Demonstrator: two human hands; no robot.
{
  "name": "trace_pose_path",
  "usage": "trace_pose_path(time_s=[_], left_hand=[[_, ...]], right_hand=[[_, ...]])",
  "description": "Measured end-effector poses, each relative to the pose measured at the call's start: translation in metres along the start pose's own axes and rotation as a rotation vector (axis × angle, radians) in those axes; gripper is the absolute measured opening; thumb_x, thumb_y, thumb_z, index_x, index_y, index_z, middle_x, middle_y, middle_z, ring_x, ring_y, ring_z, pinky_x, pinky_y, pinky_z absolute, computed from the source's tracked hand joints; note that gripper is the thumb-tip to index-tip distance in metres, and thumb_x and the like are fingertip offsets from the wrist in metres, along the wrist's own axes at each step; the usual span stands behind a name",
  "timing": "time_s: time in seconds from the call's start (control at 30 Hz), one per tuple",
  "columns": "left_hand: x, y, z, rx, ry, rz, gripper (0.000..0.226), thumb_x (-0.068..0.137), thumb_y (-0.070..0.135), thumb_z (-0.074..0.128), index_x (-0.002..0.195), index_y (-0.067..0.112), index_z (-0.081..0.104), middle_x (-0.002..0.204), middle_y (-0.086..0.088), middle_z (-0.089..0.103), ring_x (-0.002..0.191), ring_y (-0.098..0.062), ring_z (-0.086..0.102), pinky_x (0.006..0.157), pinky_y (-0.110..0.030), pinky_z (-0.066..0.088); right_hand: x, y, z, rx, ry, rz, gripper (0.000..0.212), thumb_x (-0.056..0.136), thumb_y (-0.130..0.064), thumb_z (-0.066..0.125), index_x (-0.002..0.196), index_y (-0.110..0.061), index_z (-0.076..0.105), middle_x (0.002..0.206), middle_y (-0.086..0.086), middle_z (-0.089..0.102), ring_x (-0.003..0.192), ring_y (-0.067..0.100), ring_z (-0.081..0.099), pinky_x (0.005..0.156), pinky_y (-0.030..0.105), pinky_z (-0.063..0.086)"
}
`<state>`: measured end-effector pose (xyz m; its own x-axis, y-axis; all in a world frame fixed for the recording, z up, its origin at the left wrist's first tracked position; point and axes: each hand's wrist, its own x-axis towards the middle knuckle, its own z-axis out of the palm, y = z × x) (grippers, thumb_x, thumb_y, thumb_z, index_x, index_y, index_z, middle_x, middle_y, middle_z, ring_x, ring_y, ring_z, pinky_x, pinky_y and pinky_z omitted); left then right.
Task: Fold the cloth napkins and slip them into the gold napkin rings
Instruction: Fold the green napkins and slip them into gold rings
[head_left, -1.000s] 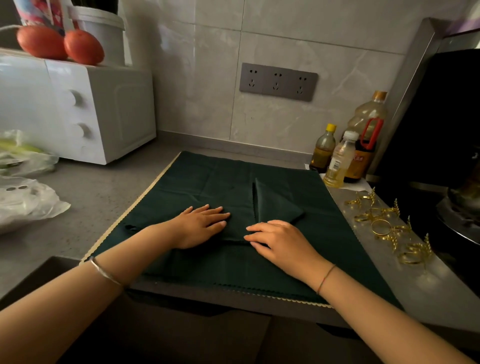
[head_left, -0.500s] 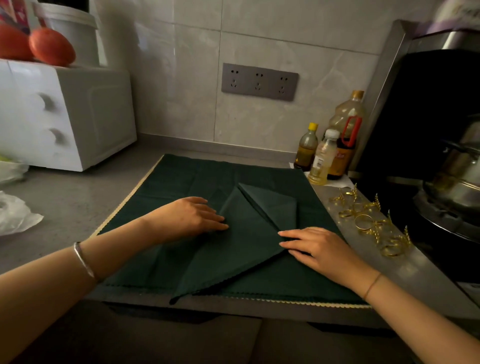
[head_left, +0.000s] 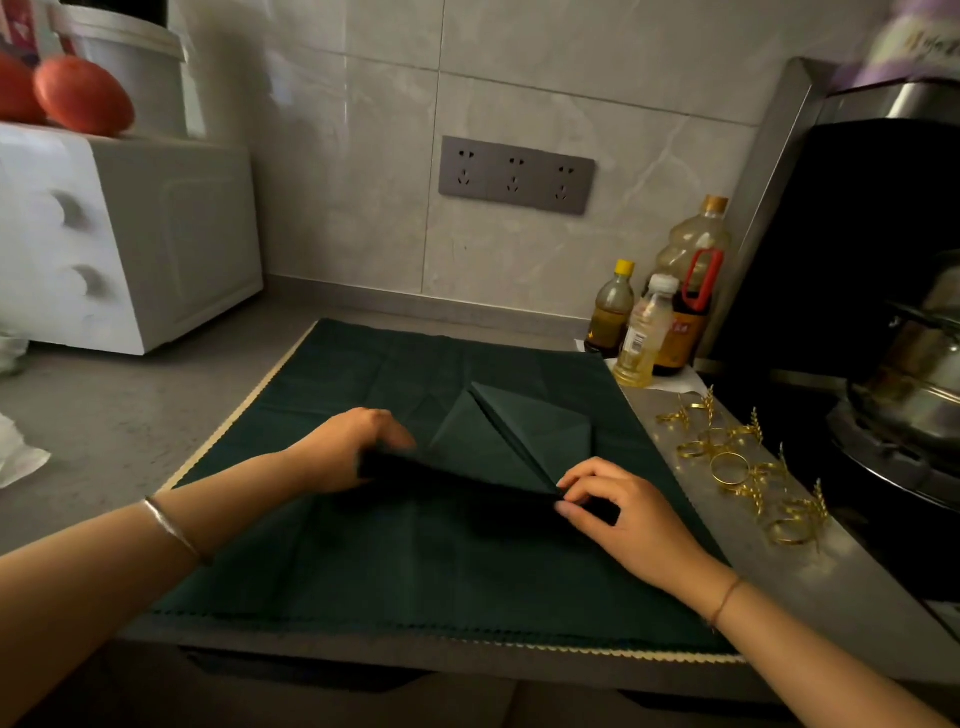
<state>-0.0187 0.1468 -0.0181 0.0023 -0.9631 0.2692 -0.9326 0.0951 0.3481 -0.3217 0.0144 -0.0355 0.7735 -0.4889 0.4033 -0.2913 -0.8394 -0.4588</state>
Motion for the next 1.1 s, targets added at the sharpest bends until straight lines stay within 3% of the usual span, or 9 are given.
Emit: trace_pose_path(time_s=[0.13,0.27,0.37,0.57,0.67,0.77,0.87,0.97,1.1], left_hand=[[0.012,0.009,0.008,-0.163,0.012,-0.188,0.034,0.077,0.056,0.062,0.070,0.024,0.071,0.071,0.018,0.064,0.067,0.001,0.059,0.063,-0.011,0.041],[0.024,0.009,0.013,-0.160,-0.086,-0.356,0.028,0.087,0.041,0.063,0.065,0.024,0.063,0.065,0.009,0.058,0.060,-0.003,0.052,0.057,-0.013,0.038],[0.031,0.014,0.013,-0.162,-0.135,-0.435,0.030,0.089,0.041,0.062,0.065,0.023,0.060,0.064,0.007,0.054,0.060,-0.004,0.049,0.056,-0.017,0.037],[0.038,0.026,0.017,-0.311,-0.045,-0.518,0.025,0.090,0.029,0.063,0.102,0.007,0.067,0.089,-0.004,0.063,0.083,-0.014,0.058,0.077,-0.024,0.047],[0.042,0.026,0.017,-0.303,-0.010,-0.538,0.027,0.090,0.023,0.063,0.114,0.011,0.062,0.105,-0.006,0.066,0.097,-0.018,0.061,0.091,-0.029,0.048],[0.050,0.020,0.014,-0.267,0.049,-0.544,0.025,0.092,0.020,0.061,0.116,0.014,0.061,0.108,-0.006,0.066,0.093,-0.016,0.059,0.085,-0.027,0.048],[0.058,0.018,0.016,-0.181,0.105,-0.553,0.026,0.093,0.021,0.059,0.119,0.019,0.058,0.121,-0.003,0.063,0.107,-0.019,0.059,0.094,-0.034,0.048],[0.061,0.032,0.024,-0.022,0.143,-0.493,0.044,0.094,0.029,0.055,0.137,0.021,0.045,0.135,-0.005,0.051,0.124,-0.024,0.047,0.102,-0.039,0.042],[0.055,0.073,0.044,0.045,0.007,-0.373,0.059,0.097,0.048,0.040,0.150,0.034,0.020,0.158,0.000,0.017,0.146,-0.025,0.011,0.119,-0.045,0.011]], right_hand=[[0.010,-0.003,0.002,0.063,0.026,0.105,0.019,0.082,-0.019,0.071,0.095,-0.026,0.059,0.105,-0.018,0.054,0.077,0.002,0.061,0.073,0.014,0.047],[0.022,0.002,0.003,0.085,0.002,0.160,0.033,0.081,-0.012,0.071,0.102,-0.030,0.053,0.109,-0.017,0.048,0.071,0.008,0.055,0.071,0.014,0.046],[0.045,0.012,0.003,0.125,0.082,0.185,0.024,0.085,-0.017,0.066,0.102,-0.028,0.054,0.114,-0.009,0.049,0.088,0.008,0.054,0.079,0.020,0.043],[0.098,0.048,0.005,0.167,0.000,0.458,0.035,0.094,-0.029,0.054,0.126,-0.018,0.050,0.128,0.001,0.053,0.121,0.016,0.047,0.097,0.029,0.038],[0.098,0.051,0.003,0.177,0.066,0.487,0.028,0.093,-0.029,0.055,0.119,-0.017,0.054,0.096,0.003,0.065,0.095,0.019,0.061,0.081,0.030,0.048],[0.087,0.044,-0.003,0.171,0.097,0.450,0.020,0.091,-0.028,0.059,0.108,-0.017,0.058,0.060,0.002,0.056,0.057,0.014,0.053,0.057,0.026,0.041],[0.074,0.031,-0.002,0.223,-0.015,0.461,0.015,0.089,-0.031,0.061,0.101,-0.026,0.054,0.063,0.012,0.063,0.059,0.020,0.059,0.057,0.030,0.045],[0.075,0.023,0.002,0.230,-0.039,0.454,0.019,0.089,-0.030,0.062,0.104,-0.027,0.051,0.060,-0.001,0.060,0.057,0.011,0.056,0.057,0.024,0.041],[0.080,0.021,0.014,0.245,0.031,0.446,0.029,0.086,-0.028,0.066,0.110,-0.023,0.051,0.073,0.000,0.061,0.072,0.014,0.060,0.067,0.024,0.047]])
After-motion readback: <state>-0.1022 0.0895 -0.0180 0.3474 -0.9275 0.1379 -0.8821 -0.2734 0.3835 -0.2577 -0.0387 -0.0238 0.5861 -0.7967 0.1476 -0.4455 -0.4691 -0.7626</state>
